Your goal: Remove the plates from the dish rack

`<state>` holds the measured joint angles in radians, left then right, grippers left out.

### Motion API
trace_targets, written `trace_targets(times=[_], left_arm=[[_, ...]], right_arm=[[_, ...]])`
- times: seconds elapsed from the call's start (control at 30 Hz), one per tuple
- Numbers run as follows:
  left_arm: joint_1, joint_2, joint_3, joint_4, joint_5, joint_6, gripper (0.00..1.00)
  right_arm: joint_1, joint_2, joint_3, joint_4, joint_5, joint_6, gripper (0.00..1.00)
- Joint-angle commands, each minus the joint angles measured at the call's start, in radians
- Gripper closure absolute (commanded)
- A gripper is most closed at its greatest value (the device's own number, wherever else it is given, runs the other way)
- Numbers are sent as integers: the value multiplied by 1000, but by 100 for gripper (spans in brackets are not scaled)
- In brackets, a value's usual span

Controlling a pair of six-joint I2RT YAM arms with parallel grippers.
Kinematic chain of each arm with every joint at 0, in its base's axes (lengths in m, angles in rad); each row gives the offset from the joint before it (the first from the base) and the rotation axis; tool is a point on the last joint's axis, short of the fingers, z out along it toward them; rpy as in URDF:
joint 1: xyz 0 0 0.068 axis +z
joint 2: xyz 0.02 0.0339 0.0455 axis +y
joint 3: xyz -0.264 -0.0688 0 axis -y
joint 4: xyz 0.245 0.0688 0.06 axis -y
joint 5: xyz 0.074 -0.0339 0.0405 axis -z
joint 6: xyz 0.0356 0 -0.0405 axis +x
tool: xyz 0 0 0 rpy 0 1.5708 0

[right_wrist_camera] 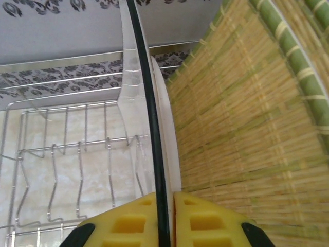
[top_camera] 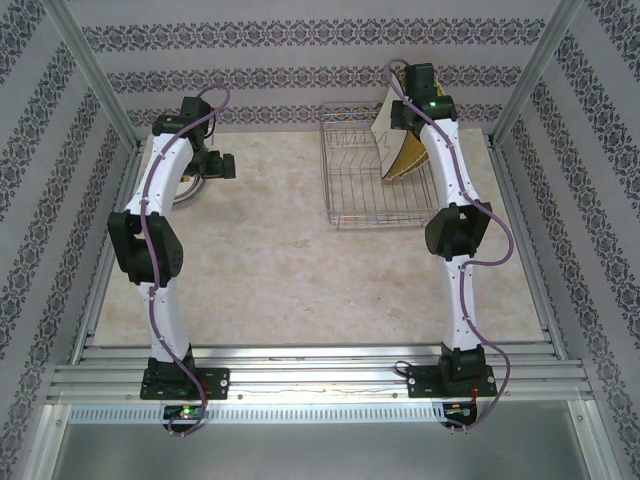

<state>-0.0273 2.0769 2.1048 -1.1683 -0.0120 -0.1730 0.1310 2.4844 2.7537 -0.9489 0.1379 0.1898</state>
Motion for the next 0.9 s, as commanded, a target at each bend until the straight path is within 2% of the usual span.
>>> trace_targets(times=[0.0, 0.13, 0.87], left_arm=[[-11, -31, -6, -16, -19, -17, 0], [-11, -28, -12, -15, -20, -16, 0], [-12, -12, 26, -30, -19, -17, 0]], right_arm=[[38, 1, 19, -6, -72, 4, 95], [43, -8, 15, -7, -69, -1, 100], [60, -80, 21, 11, -26, -17, 100]])
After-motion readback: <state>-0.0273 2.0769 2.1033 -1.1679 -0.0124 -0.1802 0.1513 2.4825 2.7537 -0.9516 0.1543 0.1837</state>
